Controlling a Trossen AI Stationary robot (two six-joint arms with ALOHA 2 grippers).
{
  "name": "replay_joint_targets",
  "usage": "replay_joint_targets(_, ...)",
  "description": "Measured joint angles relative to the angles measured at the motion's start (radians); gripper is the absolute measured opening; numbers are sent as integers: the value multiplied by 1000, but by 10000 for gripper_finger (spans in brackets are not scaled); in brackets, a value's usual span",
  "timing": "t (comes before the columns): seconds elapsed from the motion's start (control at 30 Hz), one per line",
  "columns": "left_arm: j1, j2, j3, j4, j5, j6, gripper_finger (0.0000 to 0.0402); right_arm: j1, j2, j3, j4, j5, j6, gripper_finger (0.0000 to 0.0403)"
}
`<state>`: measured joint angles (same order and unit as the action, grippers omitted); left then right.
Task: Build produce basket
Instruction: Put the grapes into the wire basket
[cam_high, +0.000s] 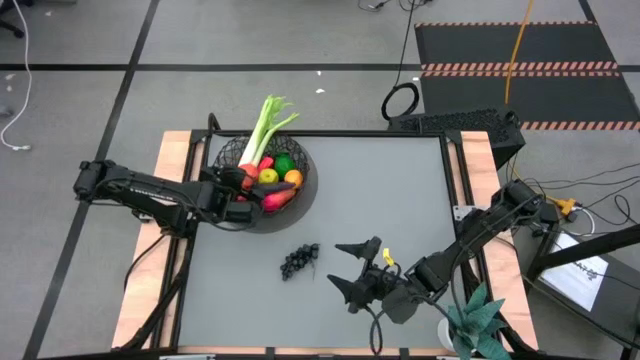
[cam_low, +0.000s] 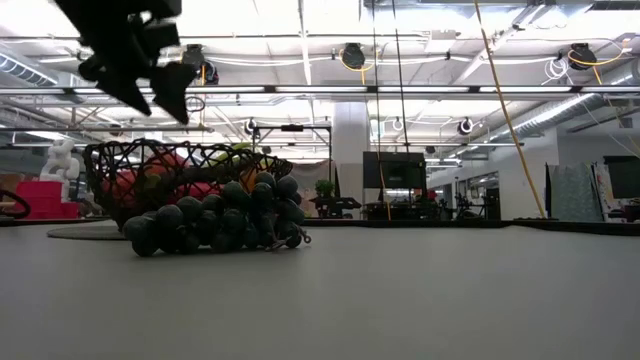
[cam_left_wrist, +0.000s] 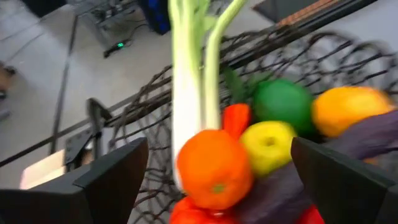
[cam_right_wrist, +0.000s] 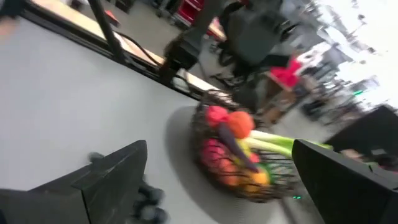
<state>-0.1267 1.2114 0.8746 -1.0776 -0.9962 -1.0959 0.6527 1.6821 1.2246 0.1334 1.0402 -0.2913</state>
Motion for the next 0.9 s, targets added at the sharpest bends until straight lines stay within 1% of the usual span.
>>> replay_joint_targets(0.2,-77,0,93,0,0,35,390,-112,0,-88,50,-238,224,394)
replay_joint_targets(0.37,-156,0,140,17,0,63,390,-220,0,-176,56,-508,415,393)
replay_joint_targets(0.47,-192,0,153,34,0,82,390,-275,0,-239,104,-638,476,393)
replay_joint_targets(0.57,-219,0,163,35,-8,82,390,-317,0,-309,165,-699,487,393)
replay_joint_targets(0.67,-237,0,163,35,-8,70,390,-353,0,-381,240,-720,480,393)
replay_joint_targets(0.77,-257,0,163,35,-8,55,390,-392,1,-450,327,-768,481,393)
replay_joint_targets(0.9,-284,0,163,39,-8,32,390,-433,1,-497,419,-797,464,393)
